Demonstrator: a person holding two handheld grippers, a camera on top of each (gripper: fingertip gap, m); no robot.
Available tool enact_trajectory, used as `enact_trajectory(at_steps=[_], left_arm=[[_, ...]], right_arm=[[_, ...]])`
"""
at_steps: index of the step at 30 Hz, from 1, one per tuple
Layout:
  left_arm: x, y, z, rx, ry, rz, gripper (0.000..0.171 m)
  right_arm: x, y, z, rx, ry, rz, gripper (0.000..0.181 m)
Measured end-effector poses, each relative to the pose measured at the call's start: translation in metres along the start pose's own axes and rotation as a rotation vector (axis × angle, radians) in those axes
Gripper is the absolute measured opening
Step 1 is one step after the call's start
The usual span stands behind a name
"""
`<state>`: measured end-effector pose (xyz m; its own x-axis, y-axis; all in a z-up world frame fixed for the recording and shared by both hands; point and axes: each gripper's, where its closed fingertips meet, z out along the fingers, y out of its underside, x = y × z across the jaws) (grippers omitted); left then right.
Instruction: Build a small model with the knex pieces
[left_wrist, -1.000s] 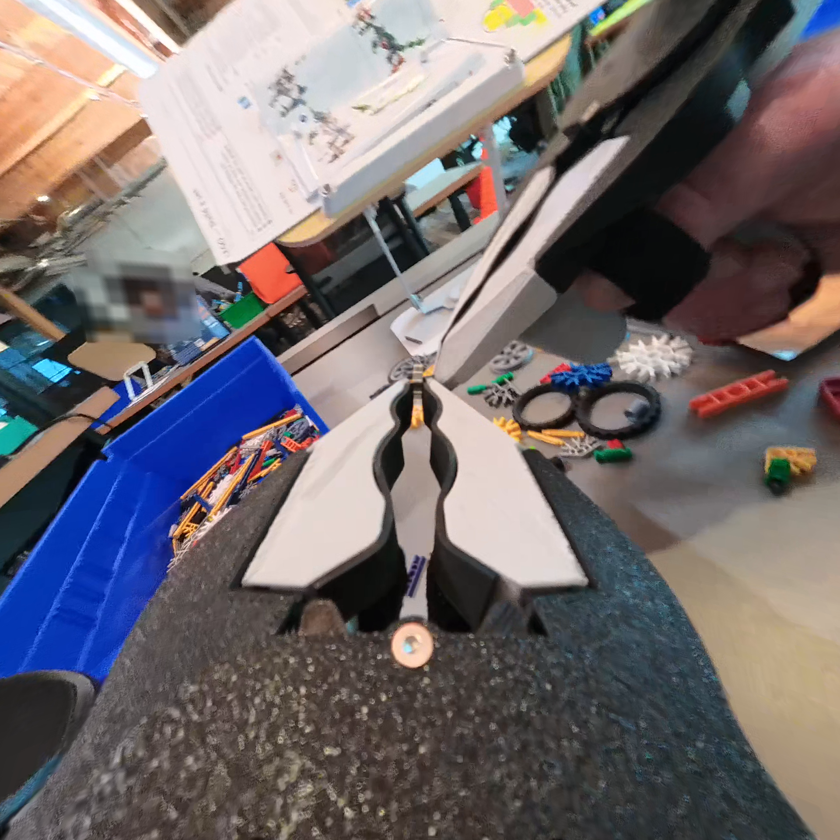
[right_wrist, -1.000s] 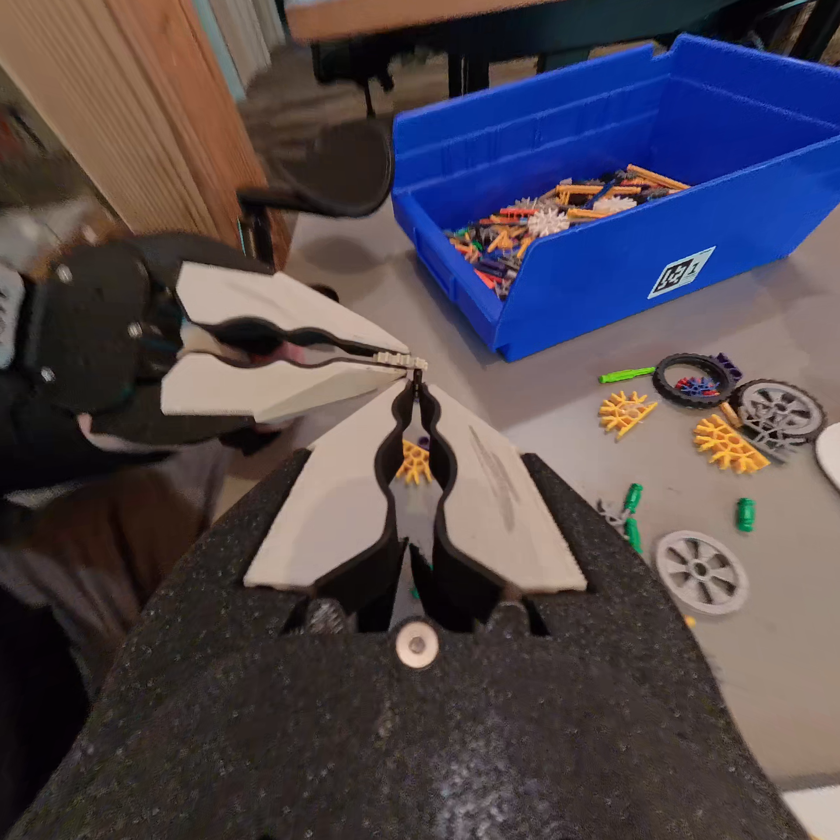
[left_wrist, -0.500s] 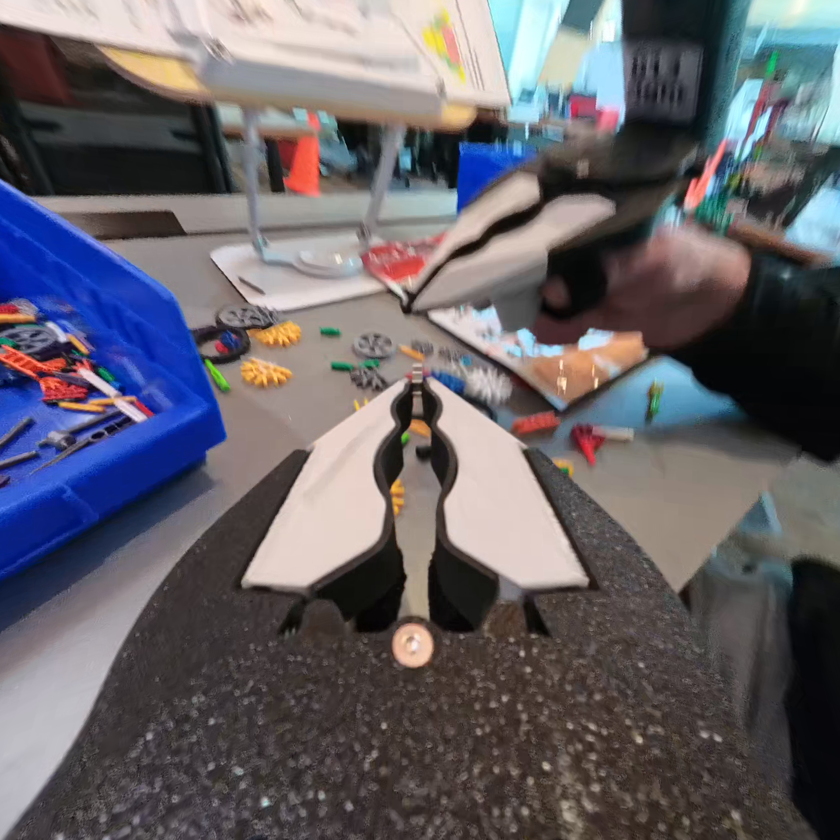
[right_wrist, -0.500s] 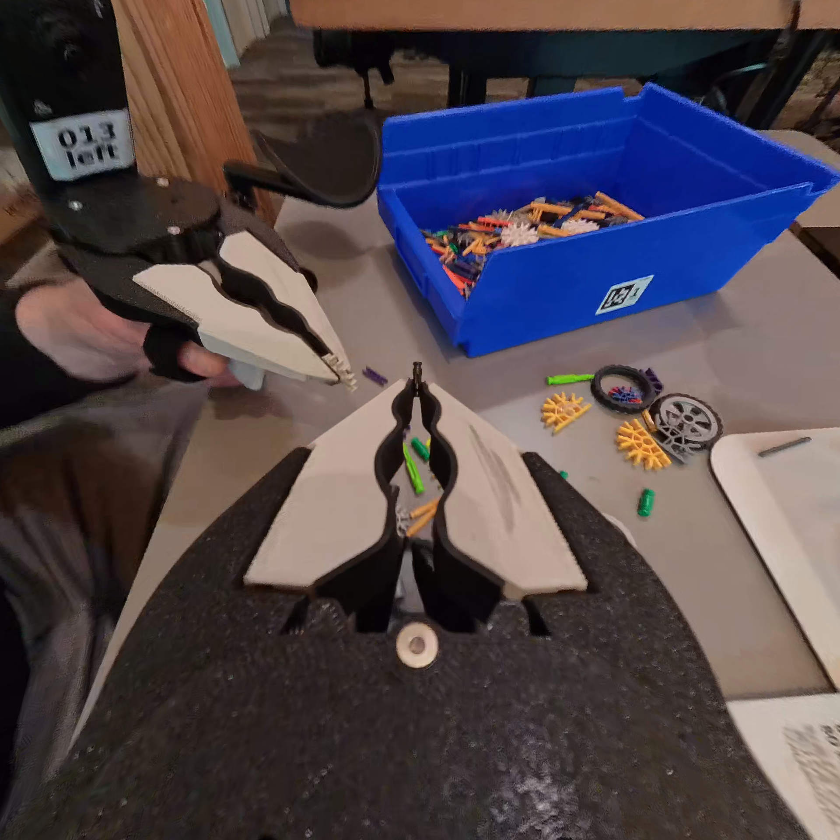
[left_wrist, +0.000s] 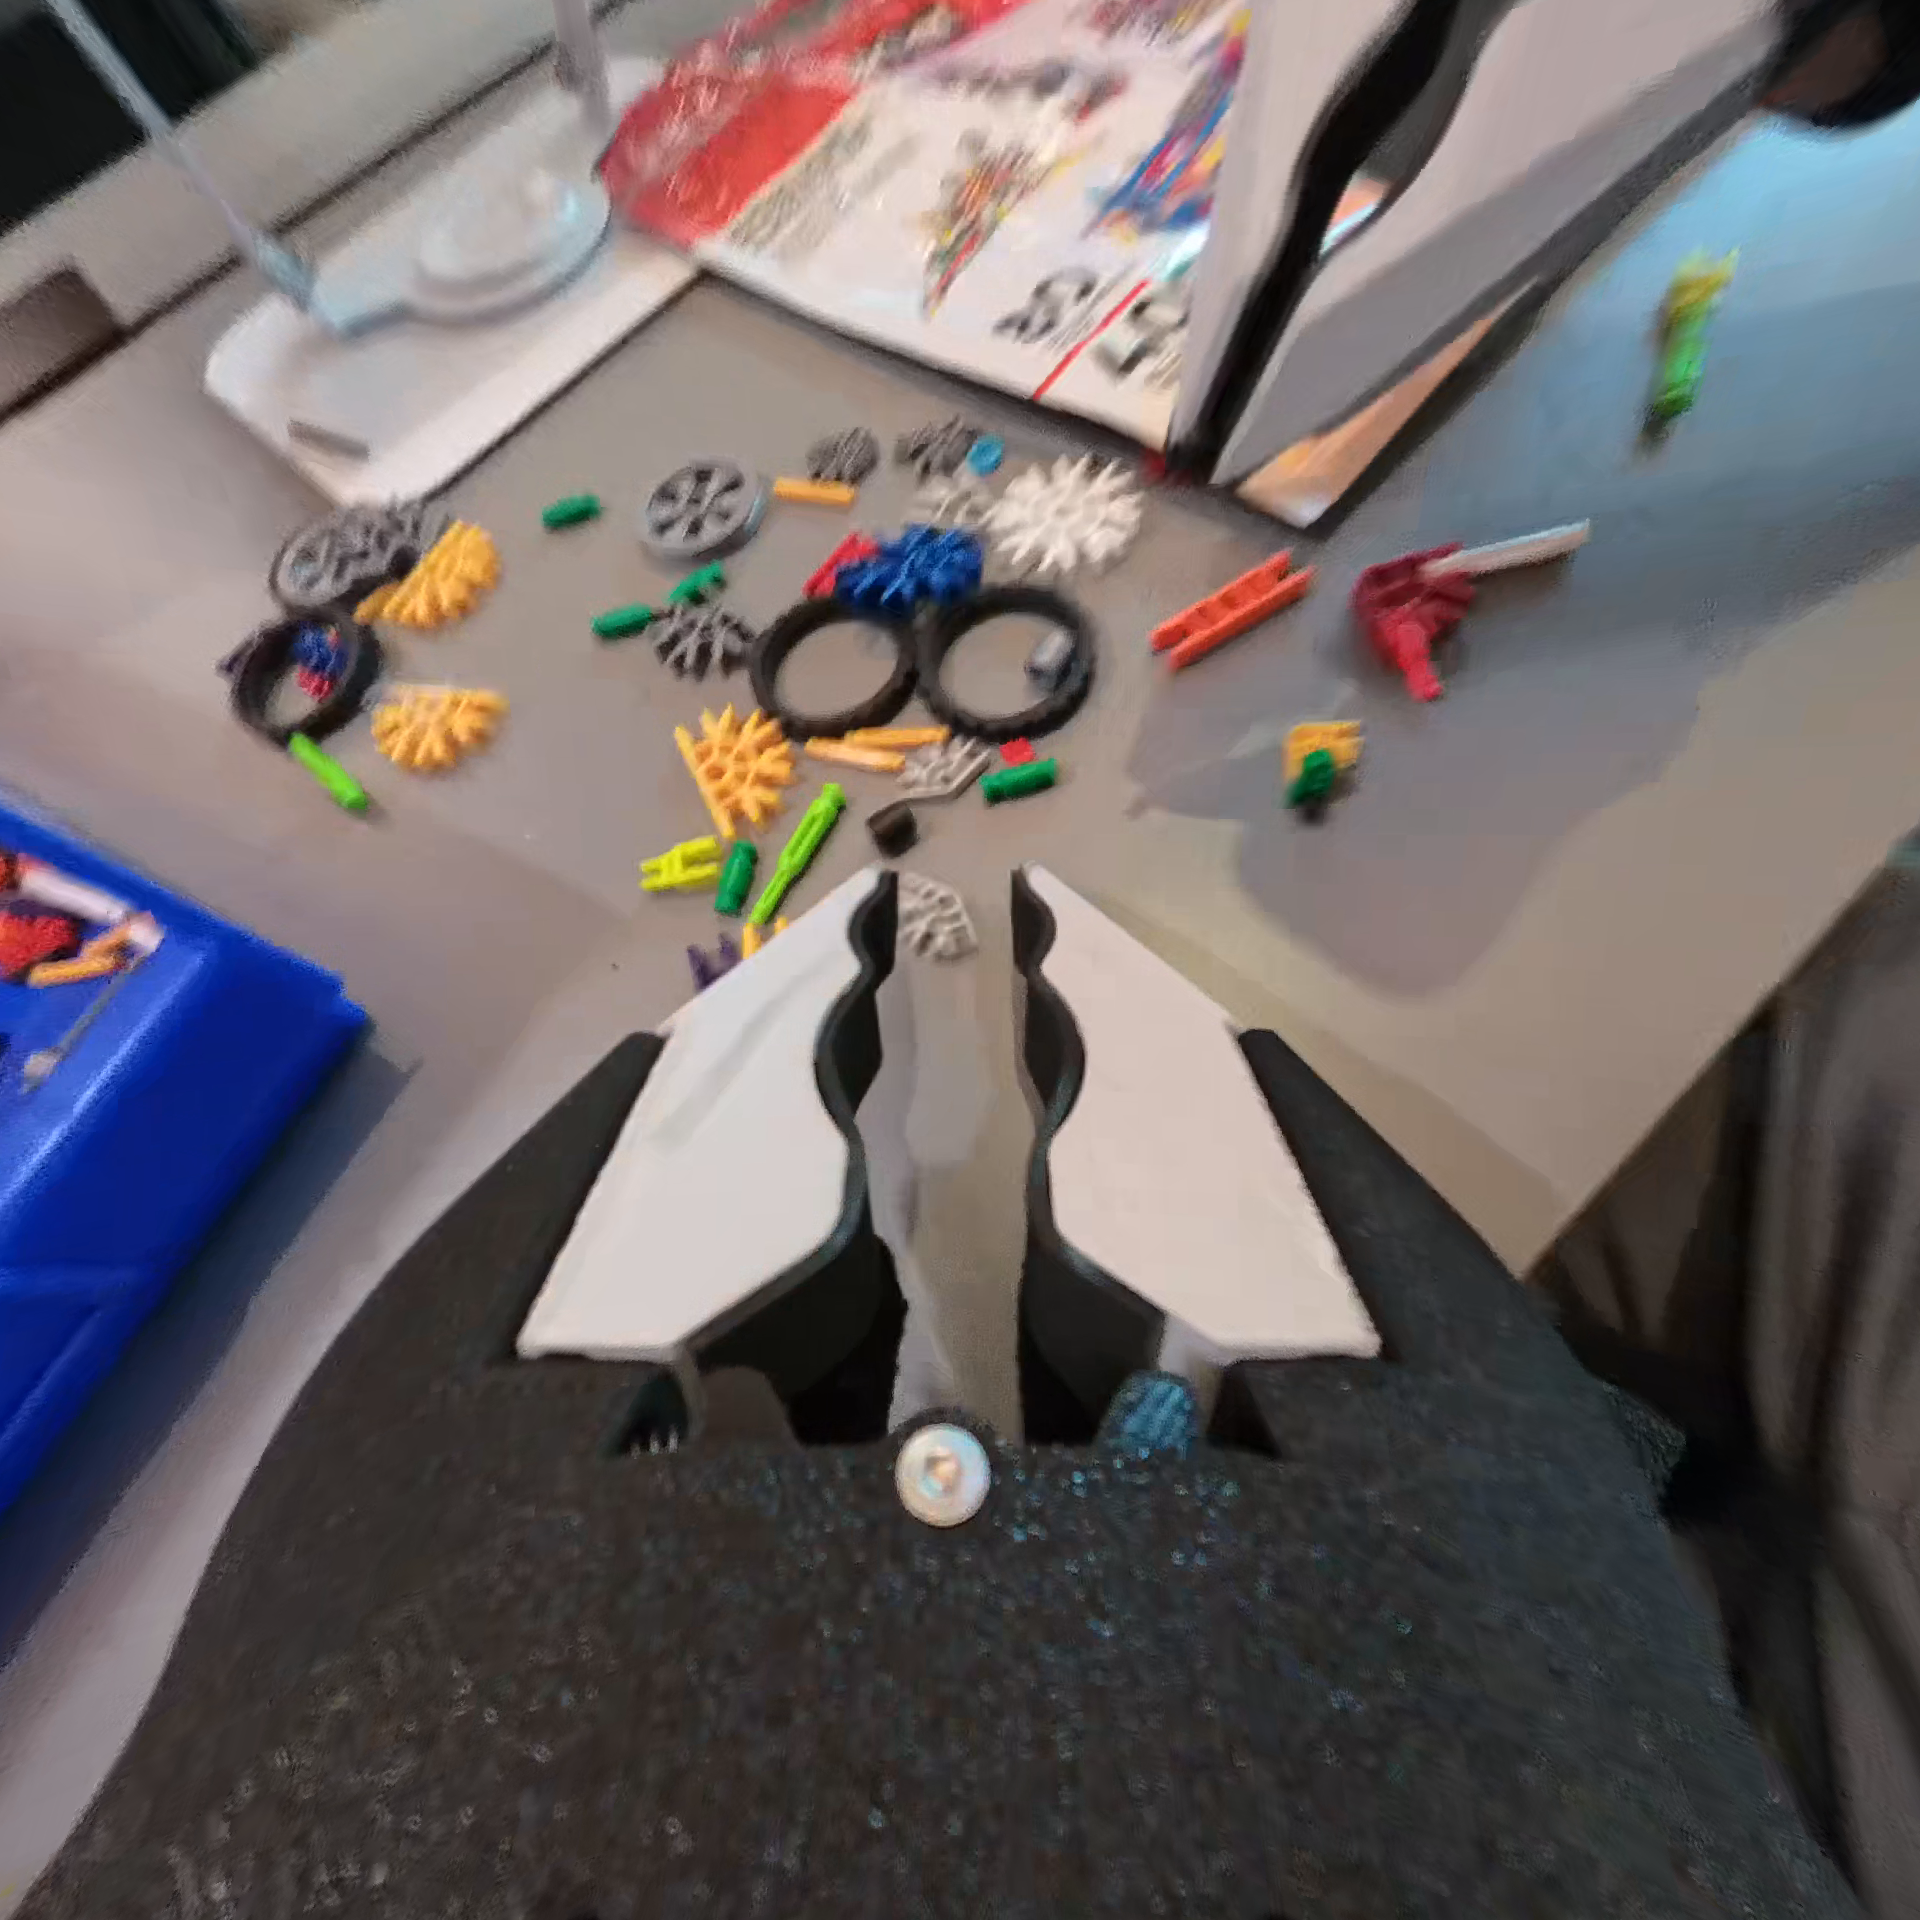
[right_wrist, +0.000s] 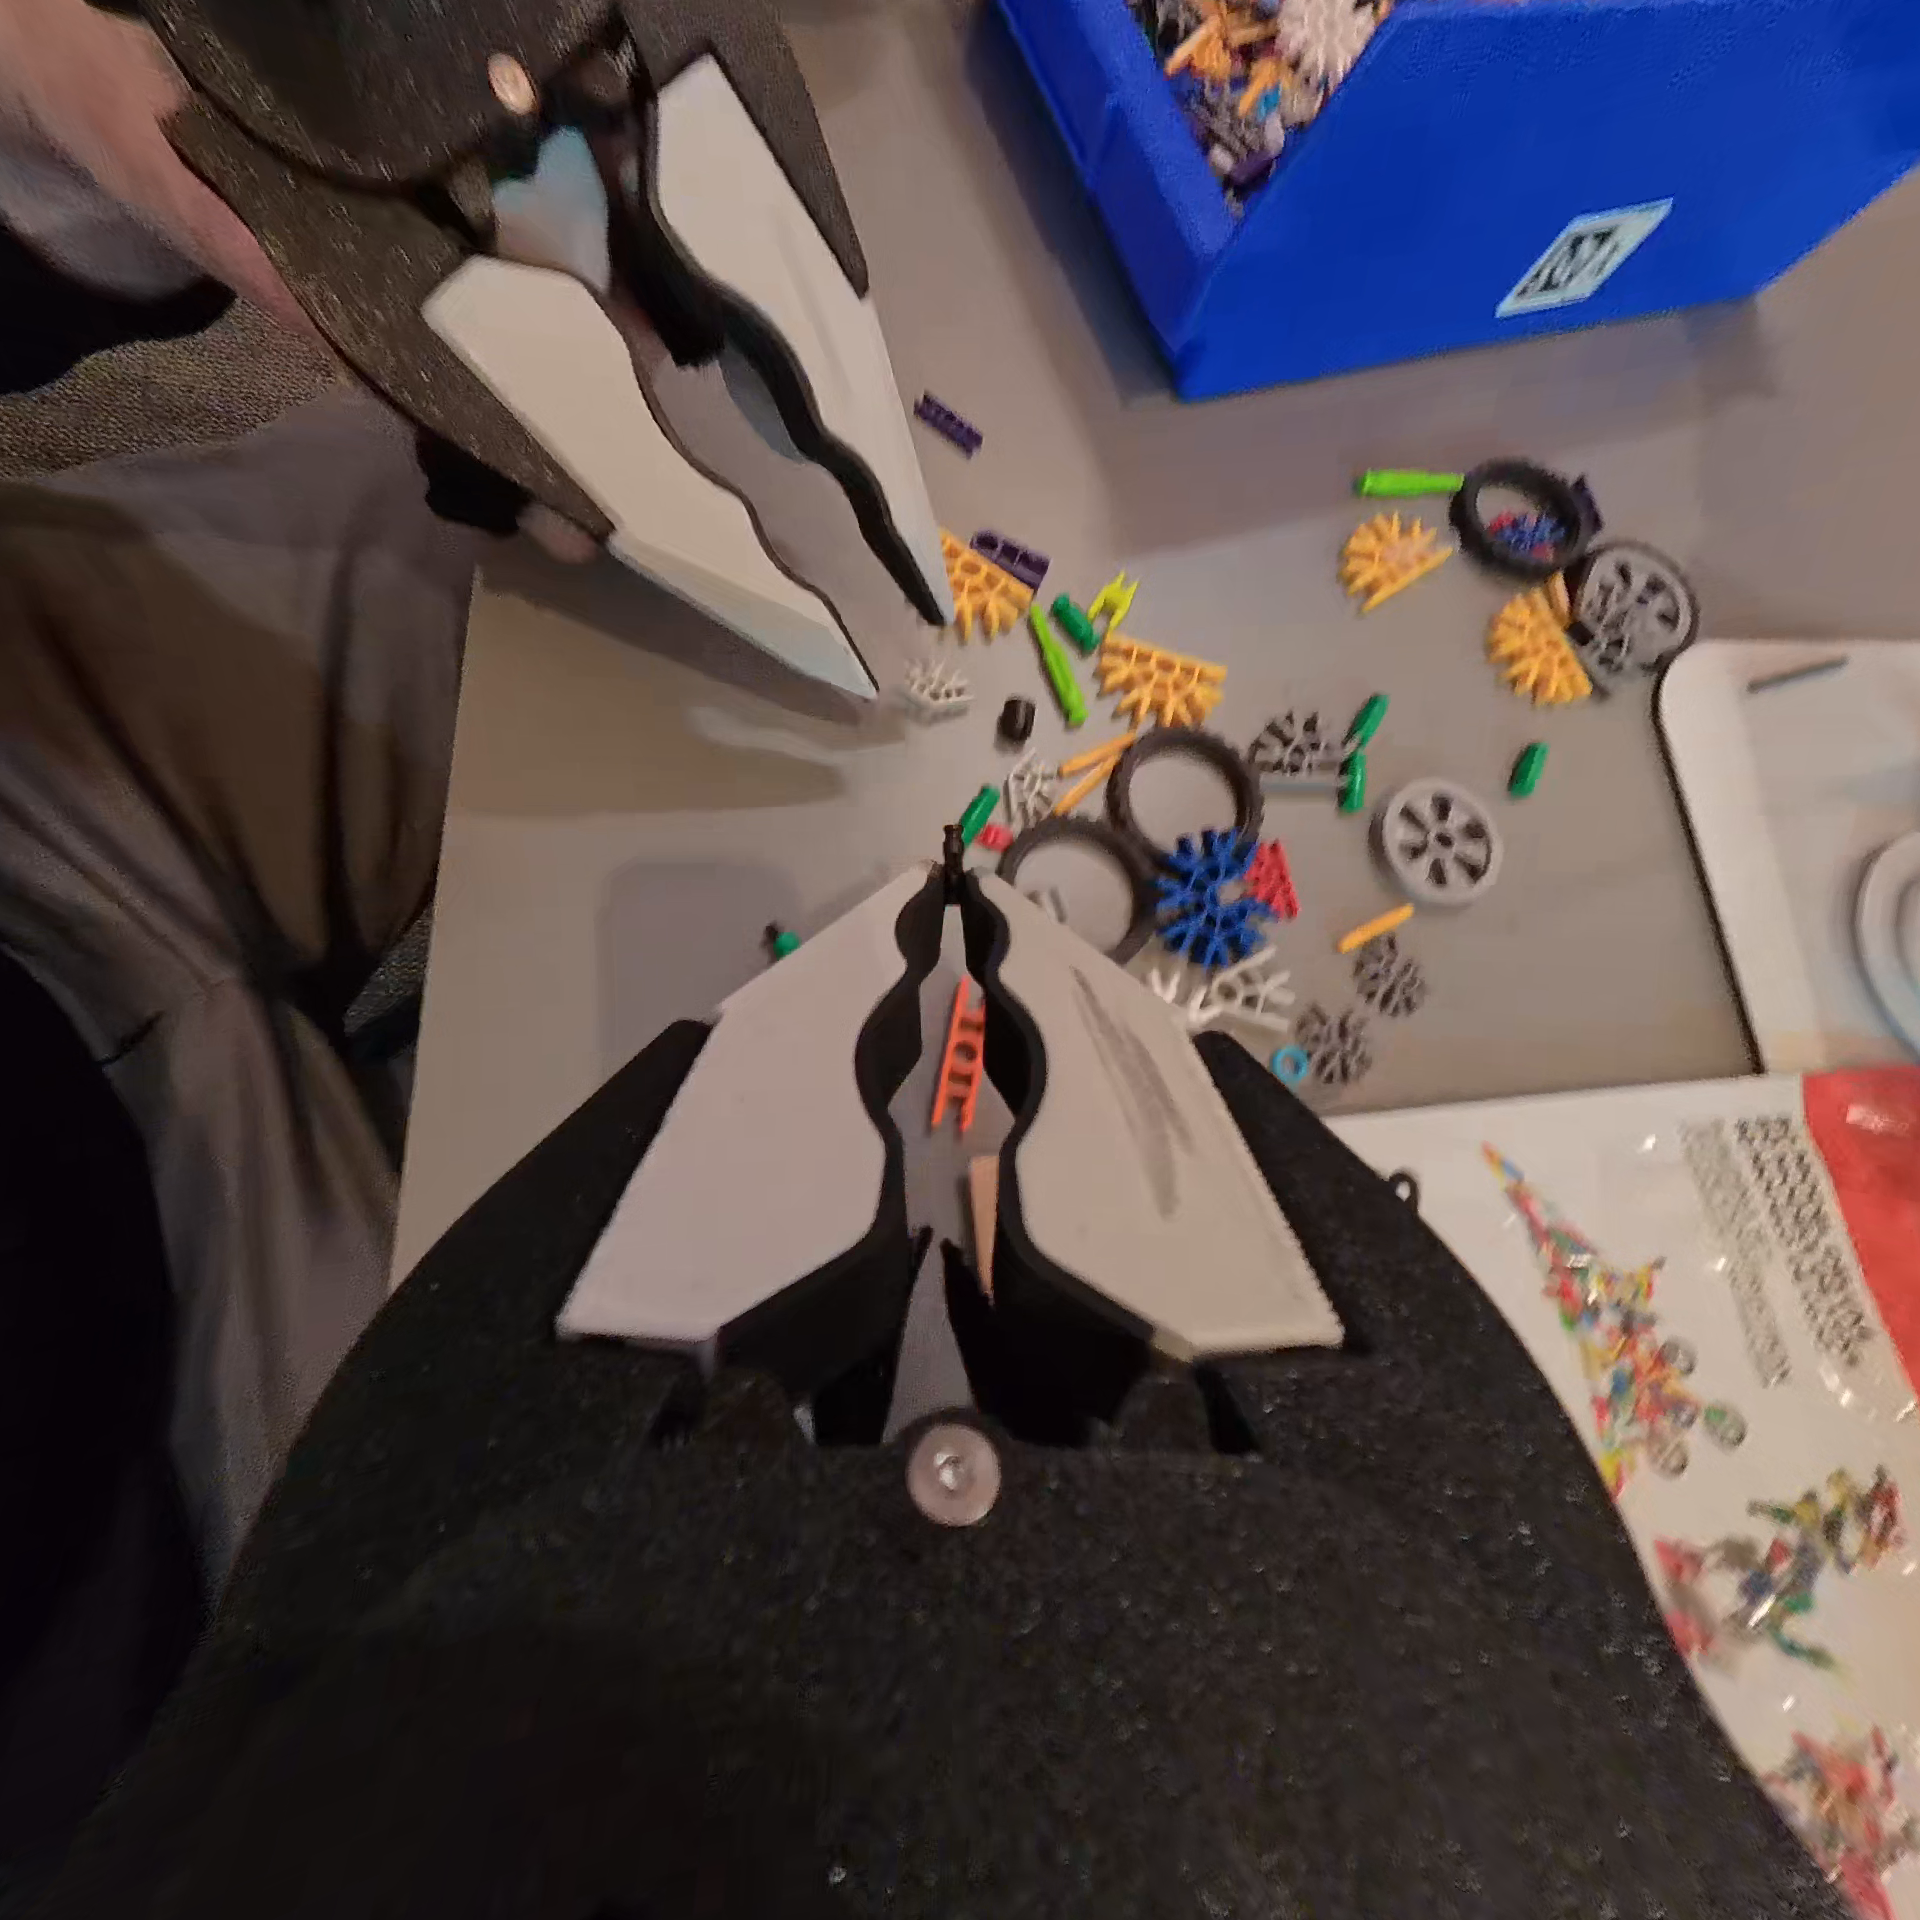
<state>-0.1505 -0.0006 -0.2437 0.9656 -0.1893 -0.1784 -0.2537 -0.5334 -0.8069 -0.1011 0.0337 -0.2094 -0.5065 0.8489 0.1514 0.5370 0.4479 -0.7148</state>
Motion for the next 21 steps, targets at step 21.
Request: enact_trajectory(at_steps=[21], left_arm=[[0.073,-0.009,0.022,-0.088,0.097,0.156,0.004]], right_arm=[[-0.059,0.053,0.009,-0.158,-0.066,0.129,0.001]])
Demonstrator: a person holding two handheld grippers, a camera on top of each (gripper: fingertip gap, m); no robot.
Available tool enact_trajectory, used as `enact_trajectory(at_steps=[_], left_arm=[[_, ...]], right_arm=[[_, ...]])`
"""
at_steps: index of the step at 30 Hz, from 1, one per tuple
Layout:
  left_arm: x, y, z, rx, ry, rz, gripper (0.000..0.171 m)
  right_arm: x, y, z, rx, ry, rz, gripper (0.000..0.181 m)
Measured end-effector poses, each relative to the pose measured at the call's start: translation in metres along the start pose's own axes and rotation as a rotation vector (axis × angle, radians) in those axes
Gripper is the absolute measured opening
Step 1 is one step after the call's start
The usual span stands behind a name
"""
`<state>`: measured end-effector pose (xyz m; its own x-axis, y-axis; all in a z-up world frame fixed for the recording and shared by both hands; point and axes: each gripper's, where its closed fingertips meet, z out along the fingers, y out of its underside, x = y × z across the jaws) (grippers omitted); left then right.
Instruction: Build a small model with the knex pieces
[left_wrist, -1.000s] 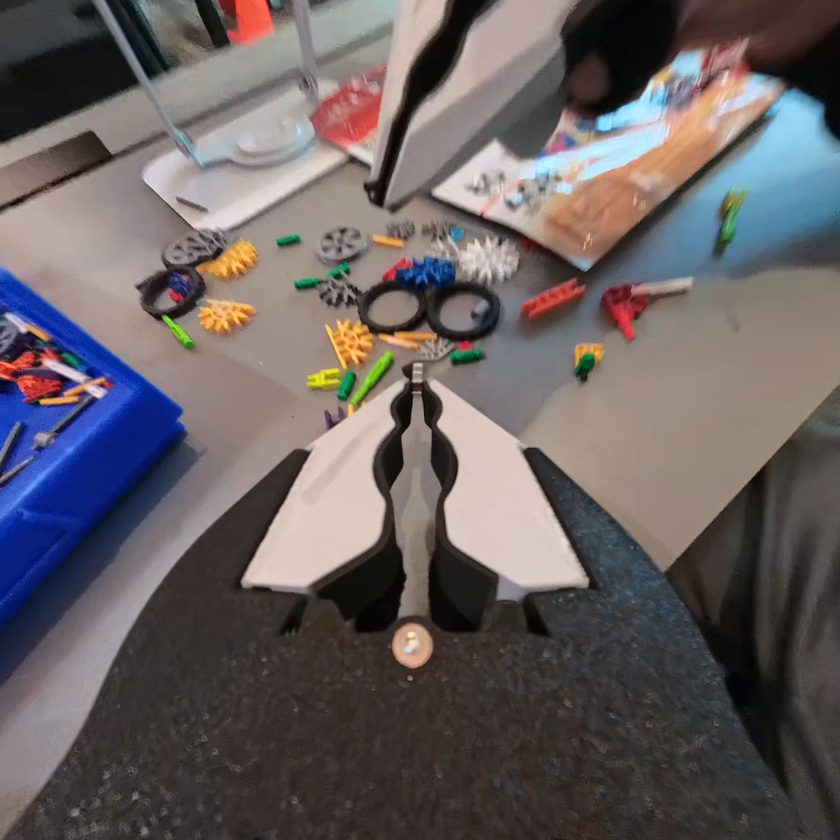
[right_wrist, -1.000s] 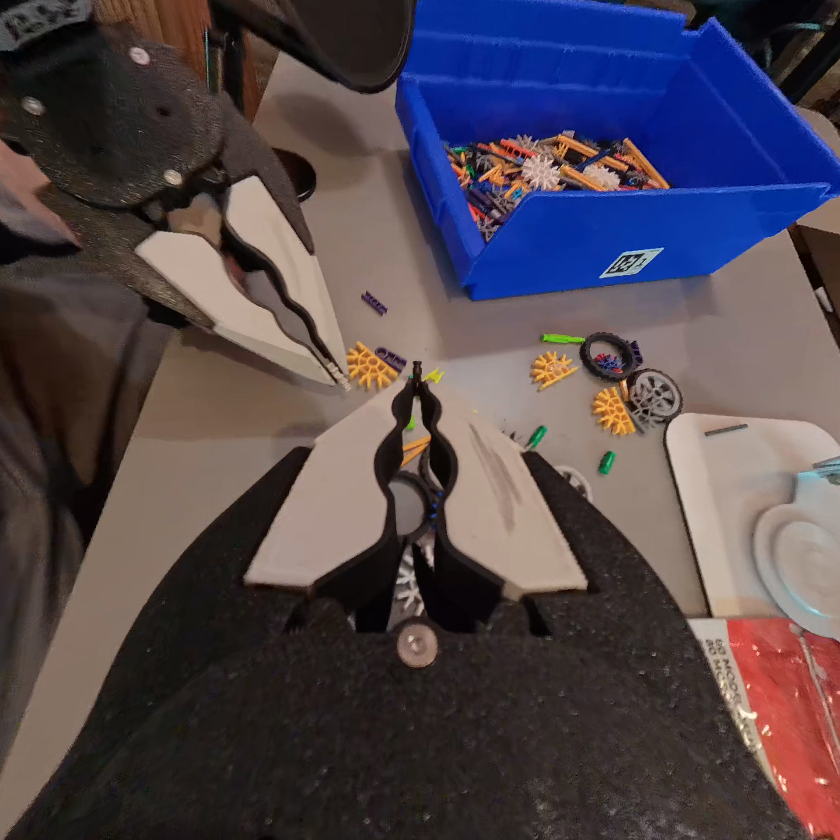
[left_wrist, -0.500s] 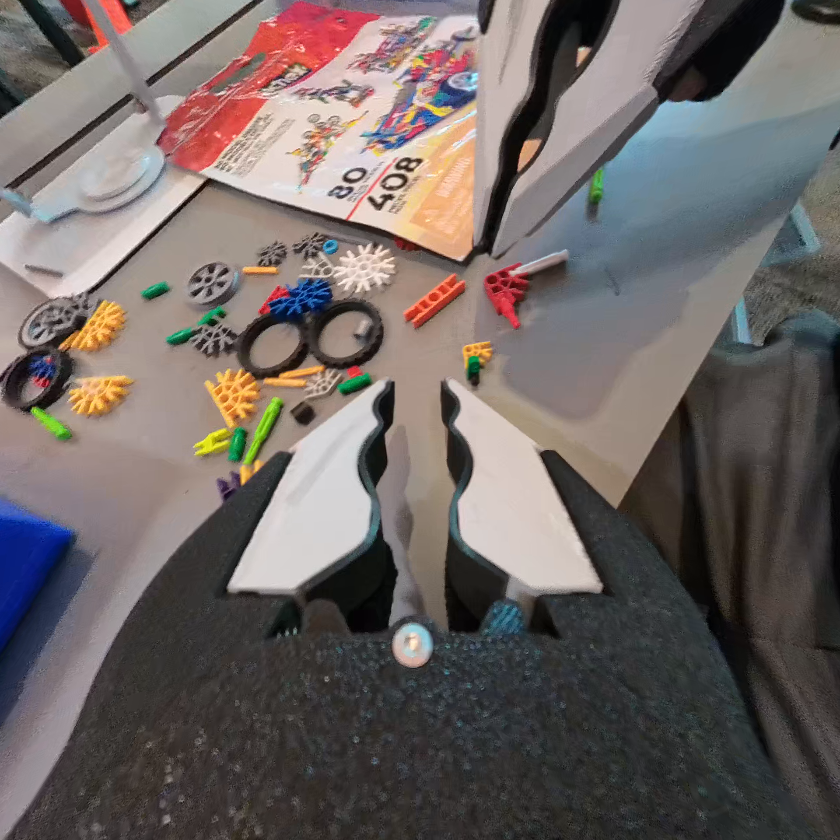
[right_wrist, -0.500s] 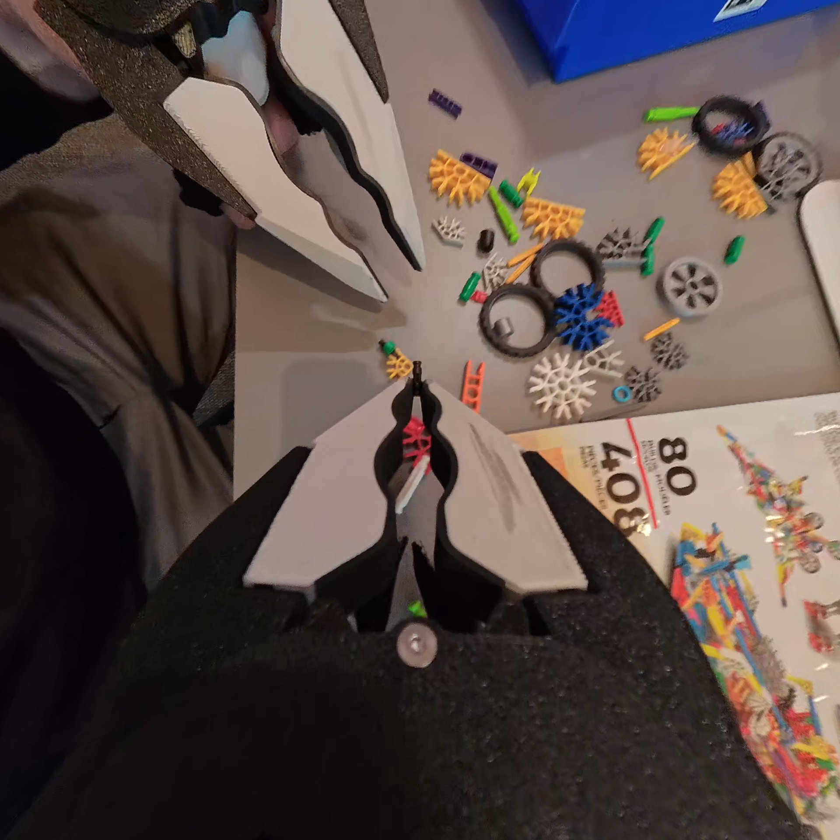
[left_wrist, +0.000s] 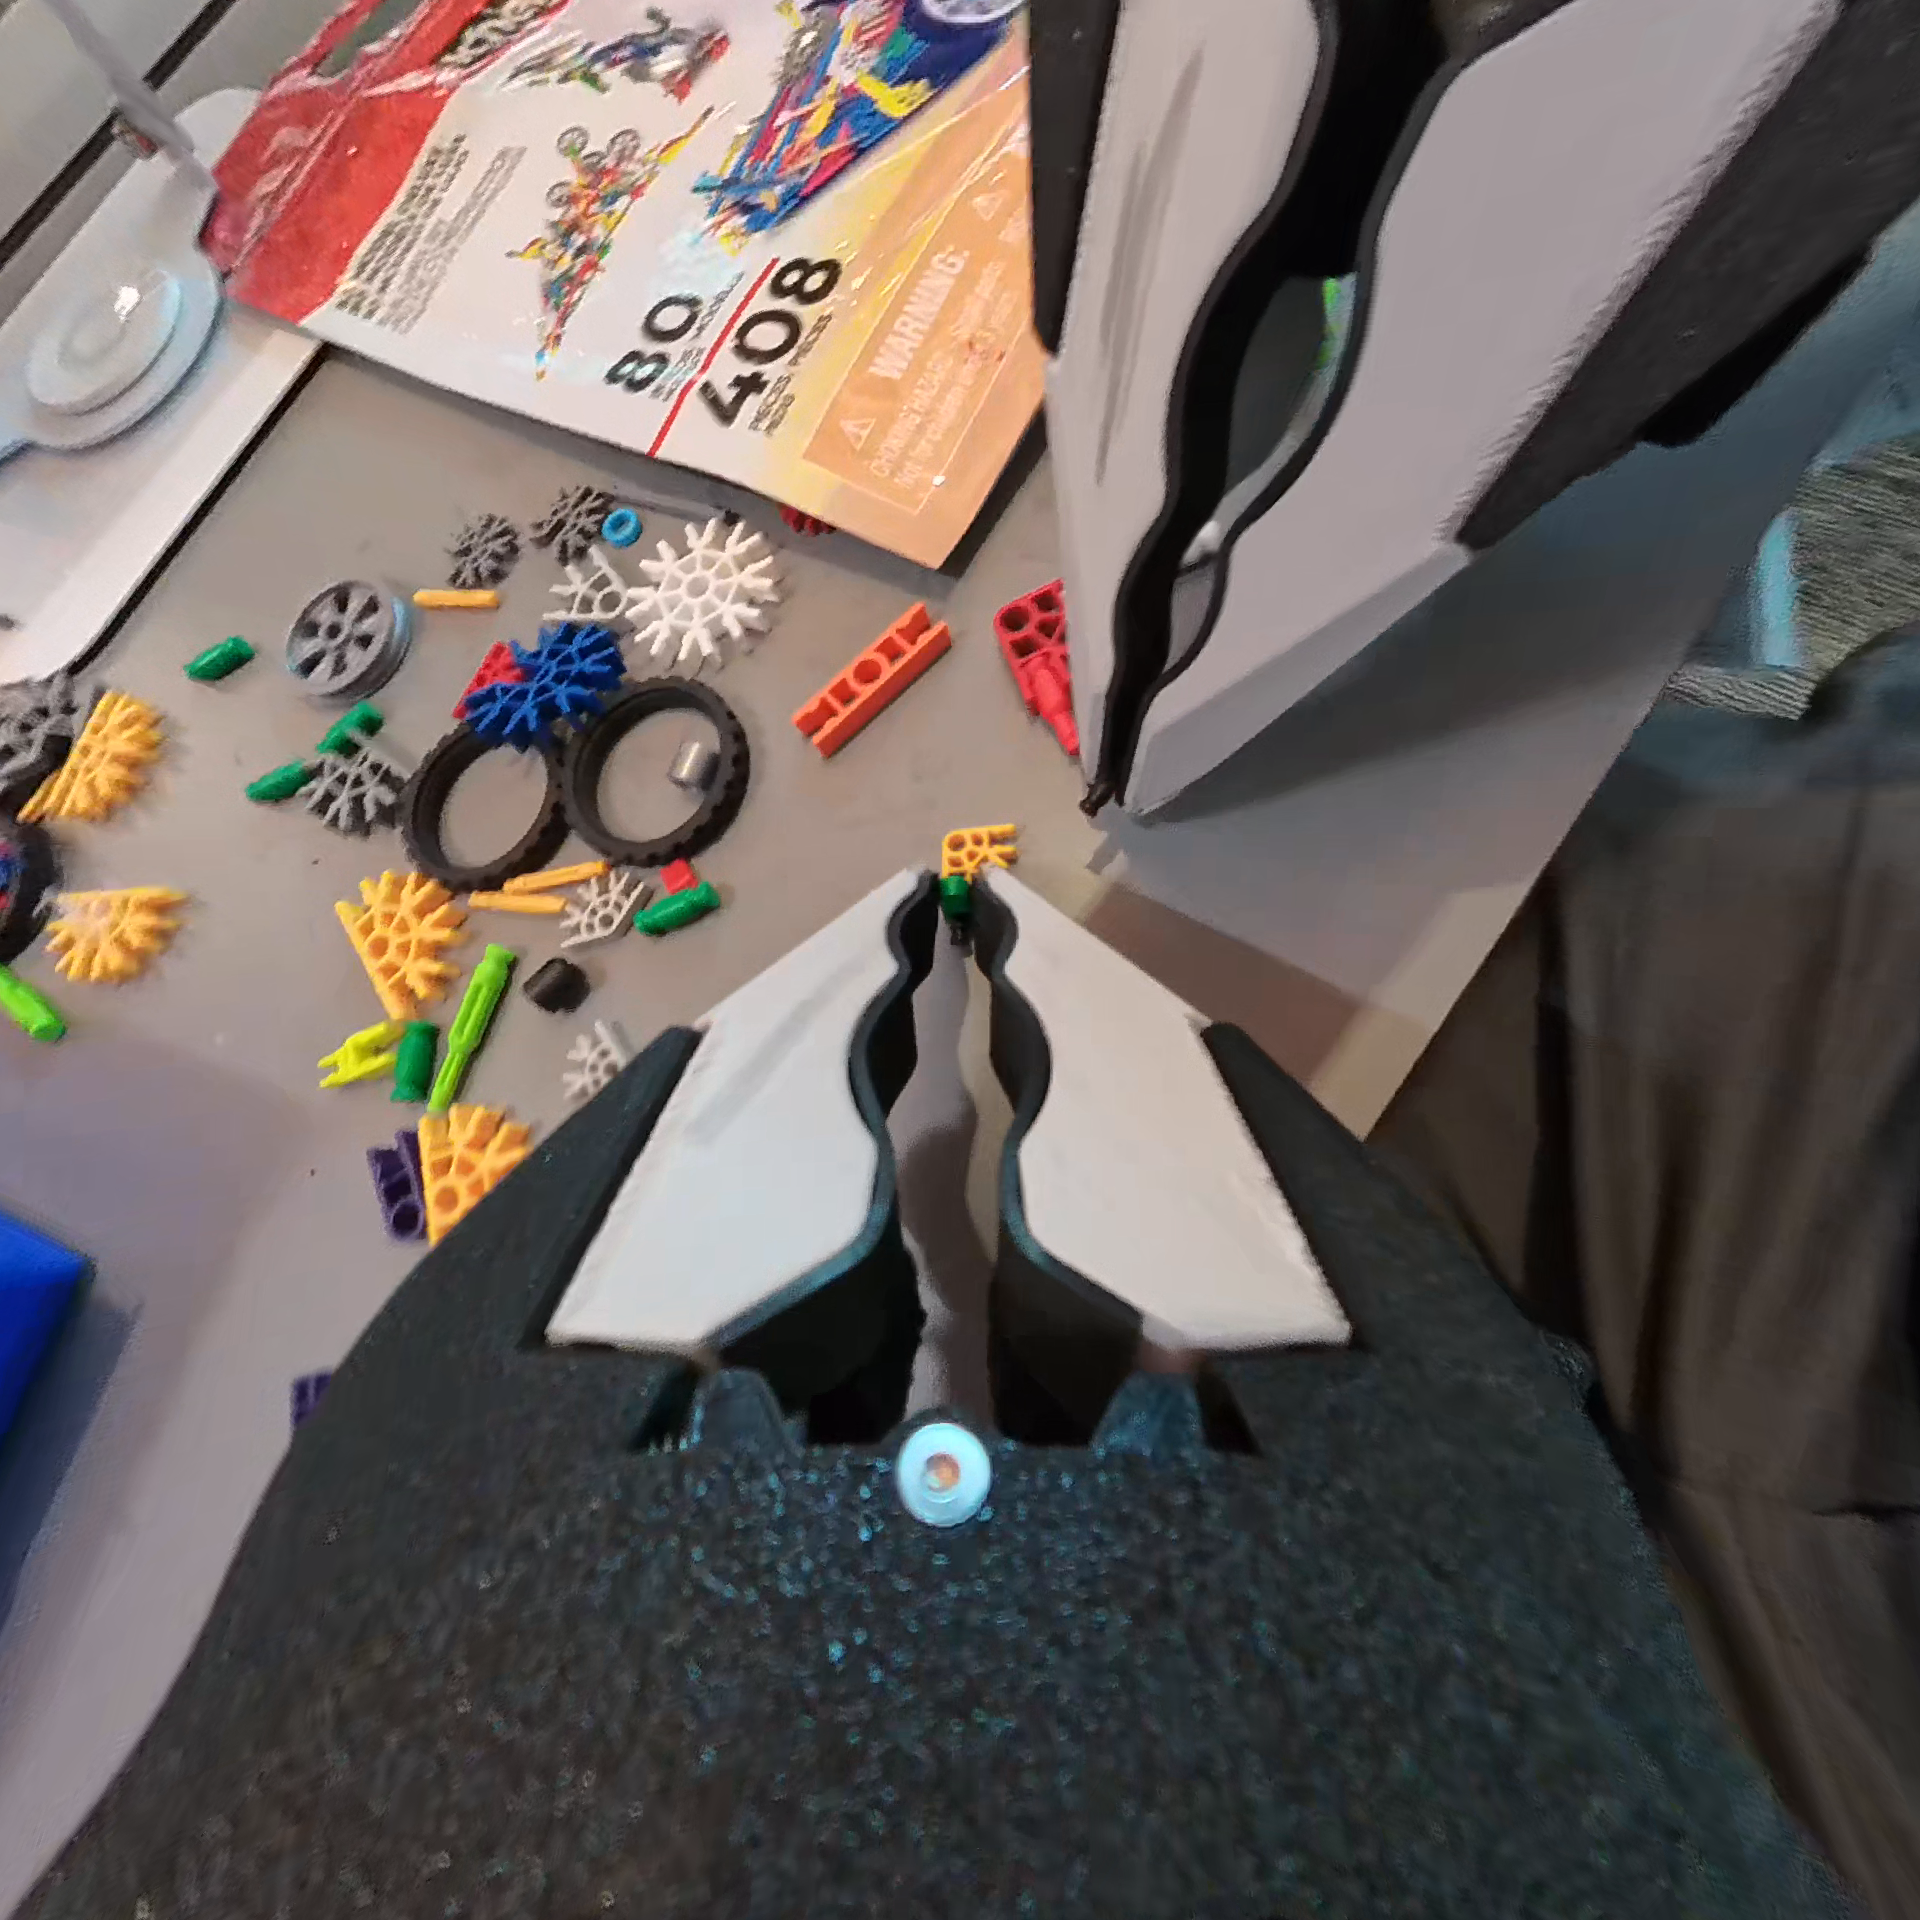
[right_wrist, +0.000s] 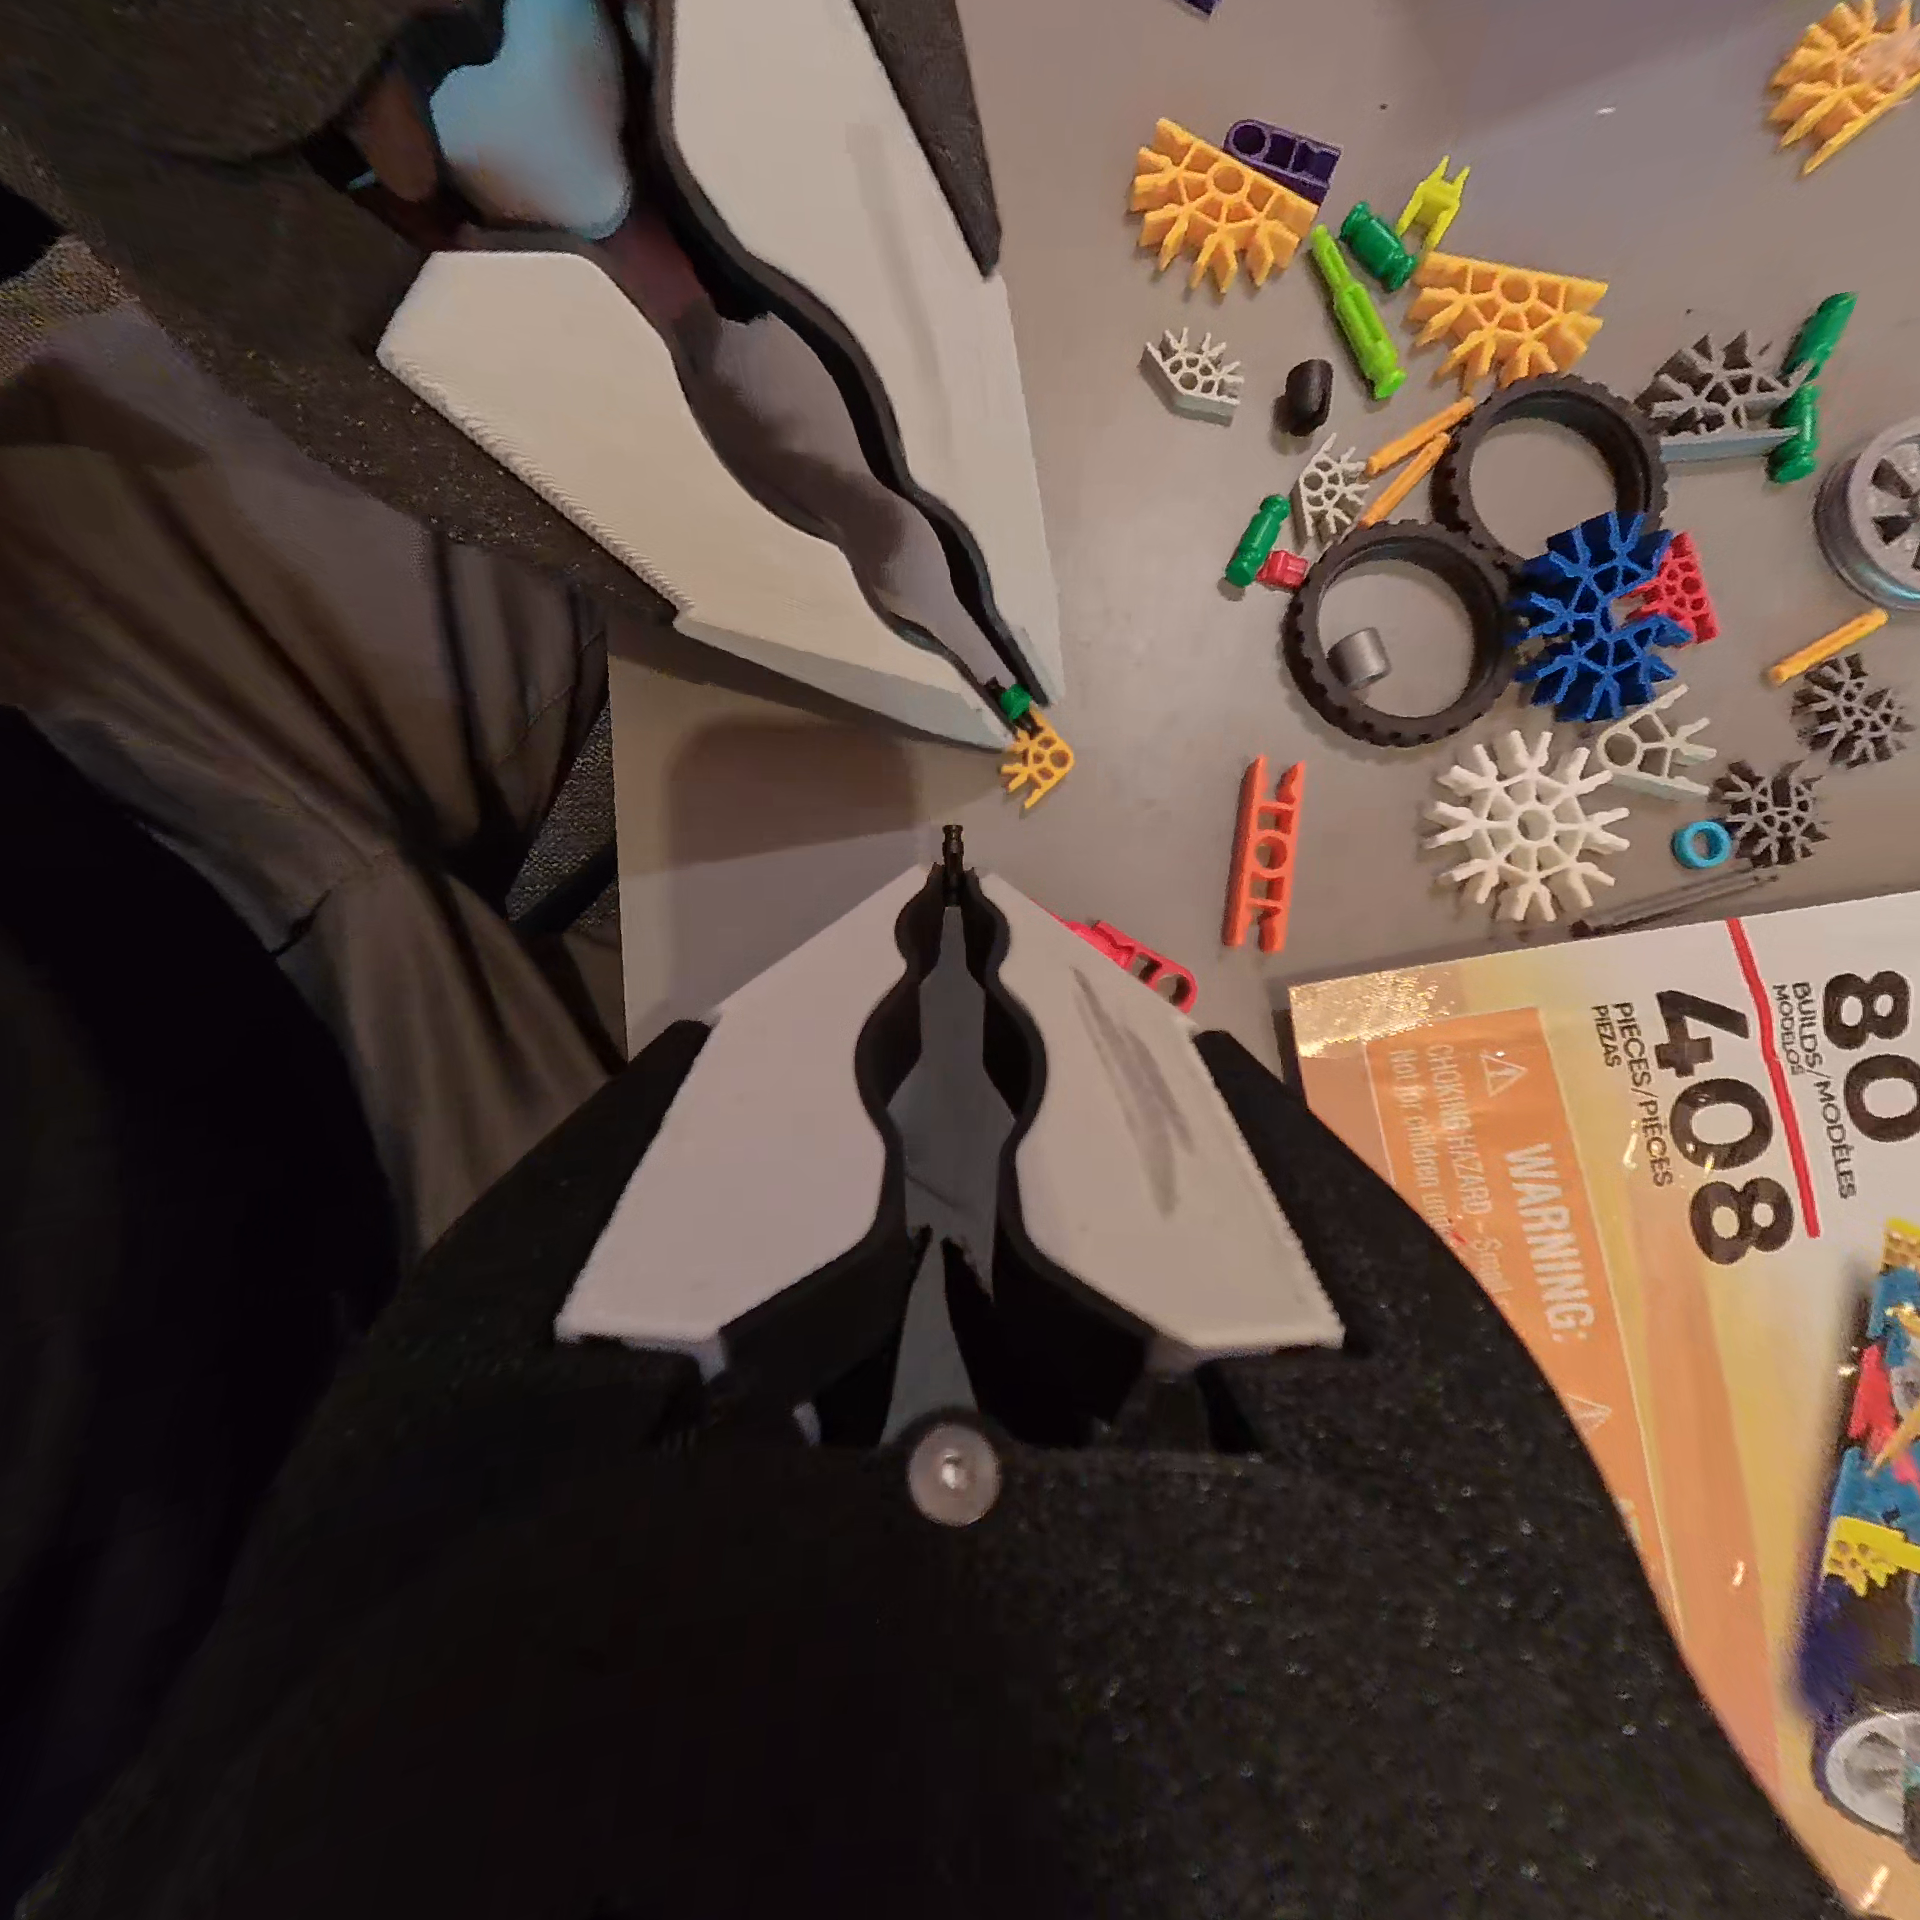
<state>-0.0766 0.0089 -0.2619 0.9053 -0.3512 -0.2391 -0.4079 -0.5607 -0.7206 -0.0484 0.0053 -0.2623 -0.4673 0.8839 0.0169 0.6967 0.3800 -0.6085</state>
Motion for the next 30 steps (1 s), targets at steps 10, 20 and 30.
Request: enact_trajectory(at_steps=[10,20,30], left_arm=[[-0.005,0.017,-0.015,0.005,-0.153,-0.213,0.015],[0.014,0.012,-0.017,0.042,-0.072,-0.253,0.026],[0.01,0.01,-0.023,0.068,-0.073,-0.173,0.028]], right_arm=[[0.0,-0.009,0.014,0.005,0.026,0.042,0.001],[0.004,-0.011,0.015,0.008,0.061,0.076,0.001],[0.014,-0.017,0.021,-0.041,0.078,-0.031,0.001]])
